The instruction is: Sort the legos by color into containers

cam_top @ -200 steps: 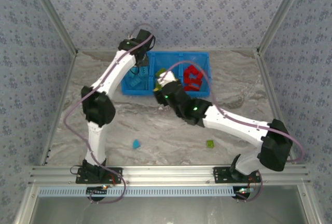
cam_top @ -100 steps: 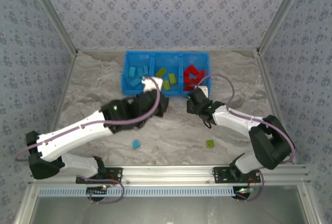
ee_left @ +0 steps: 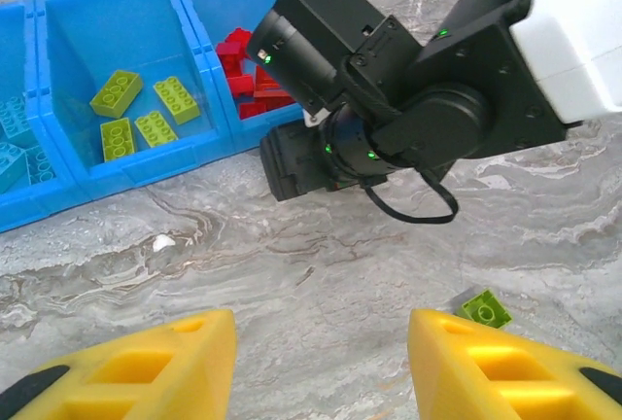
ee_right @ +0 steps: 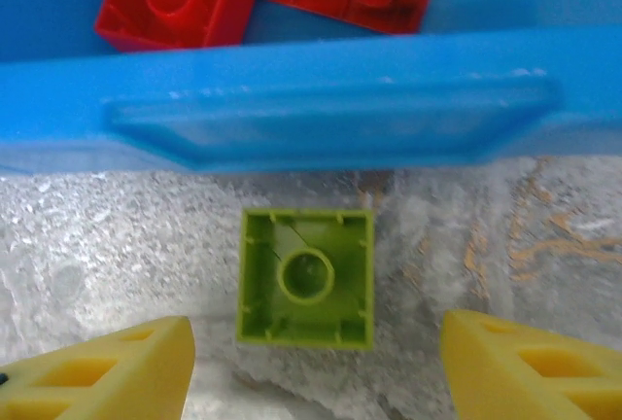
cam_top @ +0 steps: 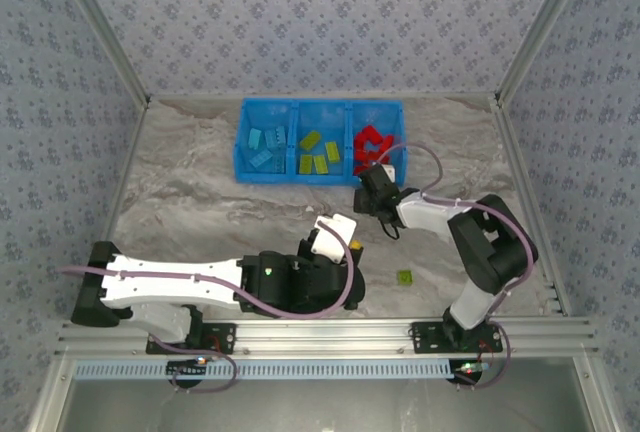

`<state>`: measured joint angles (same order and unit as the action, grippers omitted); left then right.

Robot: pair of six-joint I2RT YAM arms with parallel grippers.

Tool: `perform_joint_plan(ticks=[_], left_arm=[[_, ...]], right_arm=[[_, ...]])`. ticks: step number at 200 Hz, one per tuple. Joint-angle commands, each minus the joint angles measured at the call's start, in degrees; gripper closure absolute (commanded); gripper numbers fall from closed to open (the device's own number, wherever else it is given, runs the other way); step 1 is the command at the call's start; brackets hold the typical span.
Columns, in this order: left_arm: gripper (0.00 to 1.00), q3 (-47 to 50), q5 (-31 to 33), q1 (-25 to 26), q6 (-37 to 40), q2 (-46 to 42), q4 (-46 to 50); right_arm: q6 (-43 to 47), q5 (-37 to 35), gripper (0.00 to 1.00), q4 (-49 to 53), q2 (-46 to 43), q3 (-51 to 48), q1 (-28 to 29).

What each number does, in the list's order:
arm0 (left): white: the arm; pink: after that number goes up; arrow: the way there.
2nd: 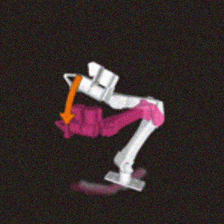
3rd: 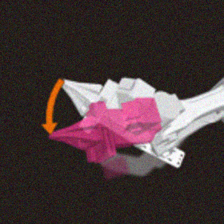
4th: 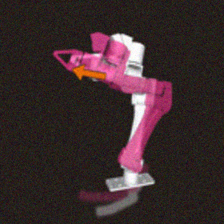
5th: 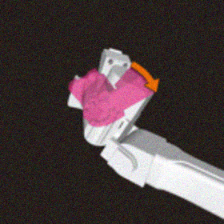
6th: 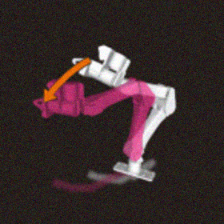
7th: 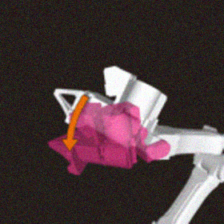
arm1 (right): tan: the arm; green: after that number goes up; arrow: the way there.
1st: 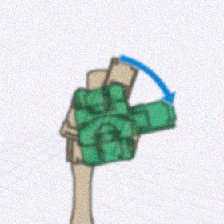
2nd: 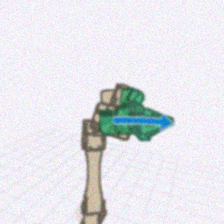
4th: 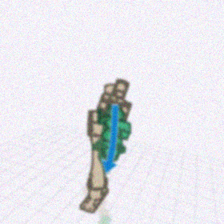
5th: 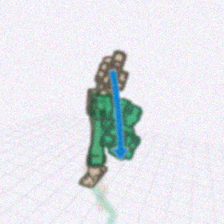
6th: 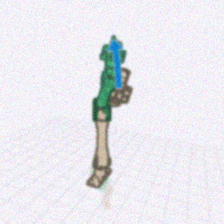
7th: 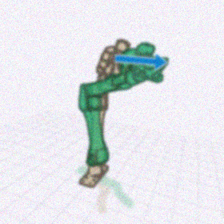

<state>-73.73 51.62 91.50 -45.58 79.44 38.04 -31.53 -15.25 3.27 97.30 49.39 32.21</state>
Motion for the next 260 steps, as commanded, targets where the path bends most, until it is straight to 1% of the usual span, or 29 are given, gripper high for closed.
perform_joint_plan(ticks=[1,13,65,110,139,170,190,216,260], left_arm=[[0.50,-1.2,2.2,0.2,-0.1,-0.4,-1.9],[0.50,-1.0,2.2,0.2,-0.2,-0.8,-1.7],[0.50,0.4,2.0,0.2,-0.6,-2.7,-2.0],[0.50,1.1,2.8,0.2,-1.2,-3.0,-1.9],[0.51,0.7,3.7,0.3,-1.7,-3.9,-1.0],[0.50,-1.1,6.6,0.2,-1.7,-5.5,2.8],[0.50,-3.9,8.2,-0.4,-0.7,-5.7,5.4],[0.49,-7.9,8.6,-2.8,0.6,-5.7,9.1],[0.49,-5.7,3.9,-10.9,3.0,-9.5,4.3]], right_arm=[[-1.6,0.3,0.32,-0.9,2.6,2.8,-0.5],[-1.6,-0.1,0.35,-0.8,3.7,3.7,-0.8],[-0.6,-1.2,0.56,0.0,6.9,6.6,-1.6],[-0.6,-2.1,0.68,0.2,6.3,6.0,-1.3],[0.8,-5.4,0.68,1.7,1.1,4.3,1.6],[3.9,-11.7,0.68,6.5,-8.0,3.3,10.2],[5.0,-12.6,0.67,8.8,-9.8,5.7,13.3],[6.9,-10.0,0.67,10.9,-5.4,13.6,13.4],[9.2,-5.4,0.66,14.6,9.0,32.9,10.3]])
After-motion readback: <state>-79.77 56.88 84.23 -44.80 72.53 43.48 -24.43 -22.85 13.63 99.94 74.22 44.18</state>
